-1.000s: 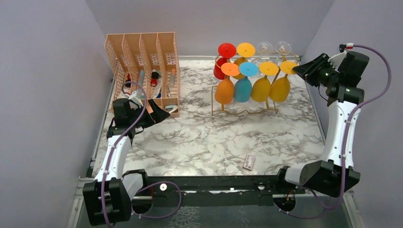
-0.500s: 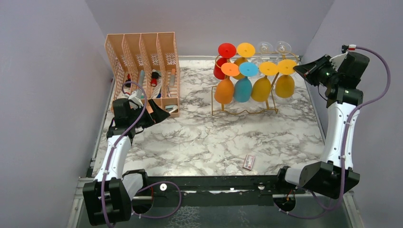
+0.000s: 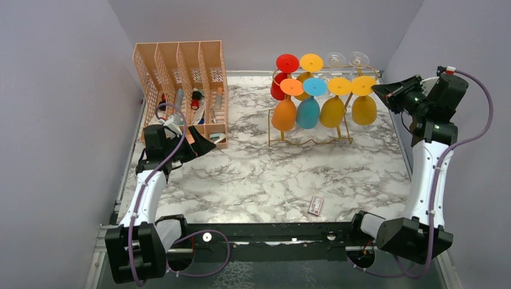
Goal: Take the wine glass off the wine glass rack
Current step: Pick up the wine glass from the wine rack.
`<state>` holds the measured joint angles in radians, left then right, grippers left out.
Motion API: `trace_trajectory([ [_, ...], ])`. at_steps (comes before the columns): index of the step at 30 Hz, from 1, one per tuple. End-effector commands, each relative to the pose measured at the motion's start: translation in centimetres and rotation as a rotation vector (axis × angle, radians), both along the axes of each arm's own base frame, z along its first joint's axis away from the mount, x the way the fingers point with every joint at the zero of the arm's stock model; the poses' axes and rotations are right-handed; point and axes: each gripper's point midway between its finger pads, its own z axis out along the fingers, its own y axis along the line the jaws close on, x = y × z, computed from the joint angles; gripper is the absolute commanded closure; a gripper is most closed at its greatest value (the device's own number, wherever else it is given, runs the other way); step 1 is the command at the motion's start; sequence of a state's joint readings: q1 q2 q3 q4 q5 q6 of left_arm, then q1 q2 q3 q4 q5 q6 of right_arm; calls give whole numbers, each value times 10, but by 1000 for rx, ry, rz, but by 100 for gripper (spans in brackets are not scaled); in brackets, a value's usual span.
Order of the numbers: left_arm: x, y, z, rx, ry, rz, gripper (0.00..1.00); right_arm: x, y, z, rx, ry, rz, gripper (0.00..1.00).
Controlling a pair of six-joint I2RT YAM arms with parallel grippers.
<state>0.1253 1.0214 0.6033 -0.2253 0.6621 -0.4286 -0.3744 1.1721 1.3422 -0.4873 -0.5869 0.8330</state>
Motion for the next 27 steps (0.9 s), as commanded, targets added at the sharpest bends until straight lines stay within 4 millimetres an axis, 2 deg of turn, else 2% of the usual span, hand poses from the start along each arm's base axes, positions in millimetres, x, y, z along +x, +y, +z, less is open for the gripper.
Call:
trace_trajectory([
  [1,1,-1,5,-5,-24,-17,1,-9,-6,37,-16,-104,-79,99],
  [13,1,-1,4,-9,-22,-20,1,-19,-14,34,-43,-94,-146,99],
  [19,1,-2,5,-12,-26,-25,1,-31,-7,35,-61,-103,-124,99],
  [22,0,-2,6,-14,-26,-28,1,-36,1,31,-55,-97,-89,99],
  [27,0,-3,7,-16,-33,-33,1,-42,1,17,-64,-72,-96,99],
])
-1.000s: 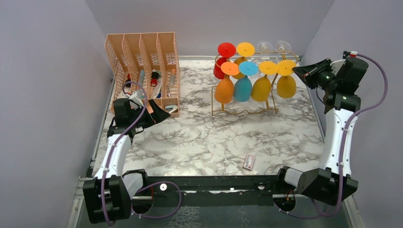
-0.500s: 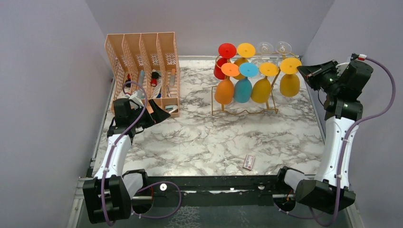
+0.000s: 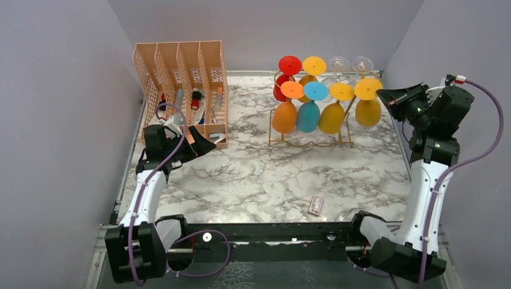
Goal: Take the wine glass off the wine glass rack
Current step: Pick up the wine glass from the wine rack.
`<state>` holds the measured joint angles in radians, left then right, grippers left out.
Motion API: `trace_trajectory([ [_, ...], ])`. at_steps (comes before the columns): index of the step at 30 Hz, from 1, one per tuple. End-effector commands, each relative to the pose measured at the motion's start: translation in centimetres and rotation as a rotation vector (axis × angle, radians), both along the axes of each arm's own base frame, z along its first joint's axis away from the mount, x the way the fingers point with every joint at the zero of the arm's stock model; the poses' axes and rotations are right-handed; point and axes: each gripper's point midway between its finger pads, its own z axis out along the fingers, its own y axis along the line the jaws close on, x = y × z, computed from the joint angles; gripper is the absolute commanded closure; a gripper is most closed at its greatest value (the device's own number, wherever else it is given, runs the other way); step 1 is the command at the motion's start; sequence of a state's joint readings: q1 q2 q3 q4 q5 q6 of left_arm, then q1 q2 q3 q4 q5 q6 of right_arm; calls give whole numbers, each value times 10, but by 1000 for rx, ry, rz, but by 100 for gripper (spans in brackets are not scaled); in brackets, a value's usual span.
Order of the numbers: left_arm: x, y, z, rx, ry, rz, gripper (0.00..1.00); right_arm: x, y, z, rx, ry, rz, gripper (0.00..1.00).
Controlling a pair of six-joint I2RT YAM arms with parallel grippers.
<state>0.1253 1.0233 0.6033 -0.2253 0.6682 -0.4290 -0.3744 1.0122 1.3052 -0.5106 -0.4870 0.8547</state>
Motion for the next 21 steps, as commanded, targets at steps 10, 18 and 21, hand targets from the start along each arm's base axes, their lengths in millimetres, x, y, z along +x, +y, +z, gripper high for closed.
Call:
trace_trajectory([
  [10,0,-3,9,-12,-40,-30,1,-8,3,-18,-11,32,14,99],
  [18,-1,-3,11,-14,-47,-34,1,-24,11,-13,-24,16,32,99],
  [21,-1,-4,12,-15,-52,-36,1,-35,18,-16,-44,18,55,99],
])
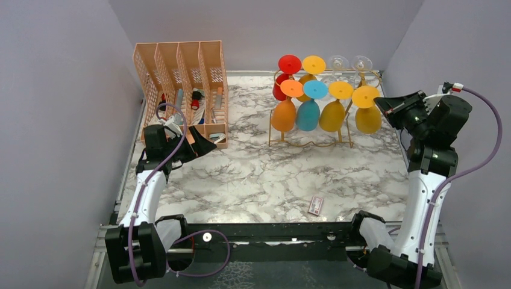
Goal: Take the wine glass off the wine glass rack
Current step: Pick up the wine glass from the wine rack, then place the wine glass at the center of the board.
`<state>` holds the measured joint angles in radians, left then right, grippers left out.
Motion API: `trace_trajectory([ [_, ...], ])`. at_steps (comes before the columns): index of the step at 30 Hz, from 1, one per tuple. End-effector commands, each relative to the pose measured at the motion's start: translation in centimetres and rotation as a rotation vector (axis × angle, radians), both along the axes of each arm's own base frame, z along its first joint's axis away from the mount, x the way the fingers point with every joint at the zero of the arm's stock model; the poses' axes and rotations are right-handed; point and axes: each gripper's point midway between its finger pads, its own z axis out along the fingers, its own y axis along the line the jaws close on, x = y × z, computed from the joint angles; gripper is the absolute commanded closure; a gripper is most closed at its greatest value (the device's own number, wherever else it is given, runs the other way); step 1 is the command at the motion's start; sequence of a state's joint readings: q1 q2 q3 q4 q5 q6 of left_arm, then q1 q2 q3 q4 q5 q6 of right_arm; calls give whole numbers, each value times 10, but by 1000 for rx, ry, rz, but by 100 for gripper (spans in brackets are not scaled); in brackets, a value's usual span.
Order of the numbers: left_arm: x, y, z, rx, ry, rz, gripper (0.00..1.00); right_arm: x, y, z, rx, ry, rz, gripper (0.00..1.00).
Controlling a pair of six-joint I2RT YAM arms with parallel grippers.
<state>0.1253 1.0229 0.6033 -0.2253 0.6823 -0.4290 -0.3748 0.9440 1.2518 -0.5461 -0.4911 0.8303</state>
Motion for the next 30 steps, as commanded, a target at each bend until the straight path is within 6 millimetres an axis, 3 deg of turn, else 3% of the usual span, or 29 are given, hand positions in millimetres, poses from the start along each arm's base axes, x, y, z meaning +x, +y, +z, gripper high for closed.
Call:
trace_trajectory([
  [1,0,-2,12,-6,-55,-24,1,-23,14,-5,-38,0,57,99],
  [7,-2,-2,18,-3,-80,-22,1,-60,47,-23,-74,-31,198,99],
  [15,-6,-4,33,-10,-133,-22,1,-96,85,-78,-30,-15,409,99],
  [21,-11,-16,39,-79,-154,-87,1,-110,116,-93,50,-29,687,99],
  [30,-18,-35,25,-204,-86,-180,3,-117,133,-132,71,73,888,99],
])
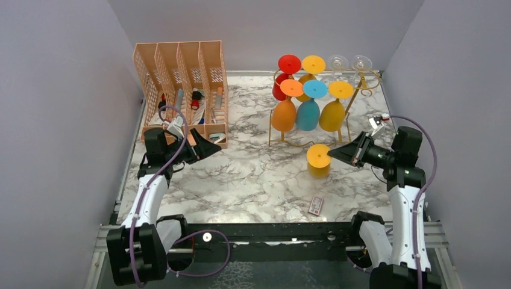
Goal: Take the wine glass off the wine glass rack
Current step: Place the wine glass at the center of the board.
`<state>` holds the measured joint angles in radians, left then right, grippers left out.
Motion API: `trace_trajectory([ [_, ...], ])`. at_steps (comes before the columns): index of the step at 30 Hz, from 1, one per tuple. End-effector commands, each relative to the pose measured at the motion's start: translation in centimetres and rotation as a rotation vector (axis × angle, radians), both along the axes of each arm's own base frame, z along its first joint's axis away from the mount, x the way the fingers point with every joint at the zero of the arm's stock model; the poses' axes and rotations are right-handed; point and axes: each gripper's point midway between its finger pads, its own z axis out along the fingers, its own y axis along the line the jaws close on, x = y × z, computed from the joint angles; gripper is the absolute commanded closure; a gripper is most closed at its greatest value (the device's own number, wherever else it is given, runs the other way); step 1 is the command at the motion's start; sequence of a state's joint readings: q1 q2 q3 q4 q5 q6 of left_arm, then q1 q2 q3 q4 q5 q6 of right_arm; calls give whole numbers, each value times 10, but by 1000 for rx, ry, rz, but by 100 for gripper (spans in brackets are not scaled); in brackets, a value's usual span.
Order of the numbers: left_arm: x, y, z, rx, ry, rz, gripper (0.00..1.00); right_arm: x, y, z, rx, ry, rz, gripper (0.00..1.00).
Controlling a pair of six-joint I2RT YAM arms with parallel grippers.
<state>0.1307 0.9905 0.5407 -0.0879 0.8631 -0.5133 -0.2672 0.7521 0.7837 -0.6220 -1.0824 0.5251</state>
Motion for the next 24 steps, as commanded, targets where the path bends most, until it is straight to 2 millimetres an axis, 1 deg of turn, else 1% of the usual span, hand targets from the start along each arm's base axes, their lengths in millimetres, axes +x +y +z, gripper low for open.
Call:
trace_trajectory([
  [1,-6,-15,7,-52,-26,-70,3,-17,19,-14,10,-15,165,99],
  [3,-8,-26,7,-27,-38,-87,3,-19,27,-23,4,-1,202,99],
  [5,-13,-49,5,4,-38,-129,3,-19,36,-31,-22,8,214,99],
  [7,-20,-71,4,26,-28,-171,4,-19,42,-30,-49,-26,215,99],
  [10,-31,-95,3,41,-22,-191,4,-23,54,-26,-25,-64,262,99],
  [11,-36,-101,5,31,-24,-196,4,-23,57,-28,-37,-71,267,99],
  [13,-49,-116,13,-18,-43,-218,4,-24,60,-37,-61,-72,277,99],
  [14,-55,-123,20,-50,-53,-222,4,-26,63,-44,-63,-58,291,99],
  [17,-73,-140,44,-148,-107,-236,4,-33,73,-52,-68,-73,345,99],
  [20,-84,-149,60,-199,-144,-225,4,-35,77,-50,-83,-116,362,99],
  [22,-97,-160,61,-209,-142,-262,4,-40,81,-43,-59,-153,404,99],
  [24,-107,-171,60,-206,-141,-304,5,-43,84,-40,-48,-178,423,99],
])
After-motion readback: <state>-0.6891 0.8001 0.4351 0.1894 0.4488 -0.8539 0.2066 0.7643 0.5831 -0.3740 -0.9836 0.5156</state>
